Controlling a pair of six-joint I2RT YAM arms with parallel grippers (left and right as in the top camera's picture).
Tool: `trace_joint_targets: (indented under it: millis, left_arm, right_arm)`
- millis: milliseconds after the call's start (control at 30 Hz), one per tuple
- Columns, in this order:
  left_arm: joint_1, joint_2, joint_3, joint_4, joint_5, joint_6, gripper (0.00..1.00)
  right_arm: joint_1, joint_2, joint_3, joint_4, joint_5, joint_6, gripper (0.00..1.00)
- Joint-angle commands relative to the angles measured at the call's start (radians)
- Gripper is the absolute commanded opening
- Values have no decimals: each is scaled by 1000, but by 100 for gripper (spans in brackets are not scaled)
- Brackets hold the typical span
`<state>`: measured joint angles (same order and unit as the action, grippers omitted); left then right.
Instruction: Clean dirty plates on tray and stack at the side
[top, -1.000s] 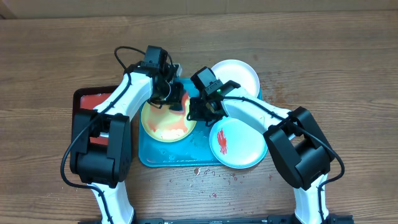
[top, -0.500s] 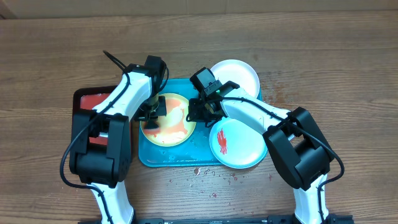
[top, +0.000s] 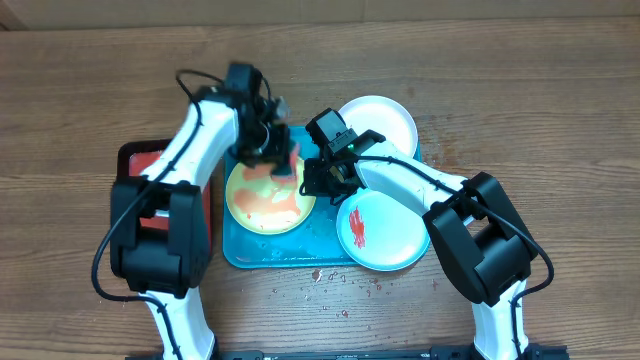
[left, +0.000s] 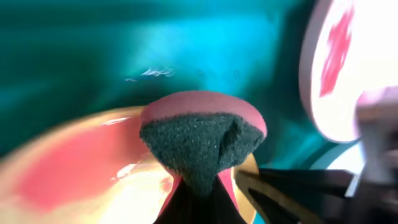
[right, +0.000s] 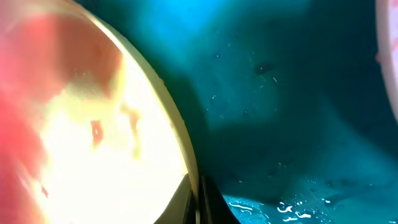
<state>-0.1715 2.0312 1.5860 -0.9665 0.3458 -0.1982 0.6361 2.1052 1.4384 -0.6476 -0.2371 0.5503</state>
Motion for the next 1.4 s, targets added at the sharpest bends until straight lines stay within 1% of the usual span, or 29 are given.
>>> trace_joint_targets:
  millis: [0,67,233,300,400,467,567,633,667,833,867,900,1033,1200,1367]
  left_arm:
    - [42,1,188,-106,-167,-124,4]
    - [56,1,286,-200,-219,-140,4]
    - [77,-6,512,-410,-266,-140,4]
    - [90,-27,594,-477,-271,-140,4]
    - [114,-76,658,-524,-271,-140,4]
    - [139,-122,668,-527,-272,-139,4]
    - [181,-170,668,-530,-278,-138,4]
    - [213,-182,668,-548,-278,-139,4]
    - [222,-182,668,-556,-277,-139,4]
    - [249,-168,666,-598,-276,-138,4]
    - [250,-166,666,-602,-276,-135,4]
    - [250,-166,666,-601,-277,-130,4]
    - [250,-166,666,-600,-276,-128,4]
    - [250,-165,666,-601,-276,-127,4]
    - [250,-165,666,-603,-276,-127,4]
  right_arm:
    - [-3,8,2,-12,7,4,4]
    - [-3,8,2,-12,7,4,4]
    - [-2,-6,23,-28,26,2,4]
    - [4,-32,34,-51,78,0,4]
    - [30,-89,37,-82,184,-13,4]
    - [62,-133,37,-97,266,-38,4]
    - [127,-198,37,-121,460,-53,4]
    - [194,-244,37,-130,657,-53,4]
    - [215,-255,37,-130,719,-53,4]
    - [321,-283,37,-126,1055,-53,4]
    - [353,-284,37,-125,1169,-53,4]
    - [372,-284,37,-125,1239,-53,4]
    - [423,-284,37,-113,1454,-53,4]
    - [463,-284,37,-66,1638,-53,4]
    - [470,-284,37,-42,1653,-52,4]
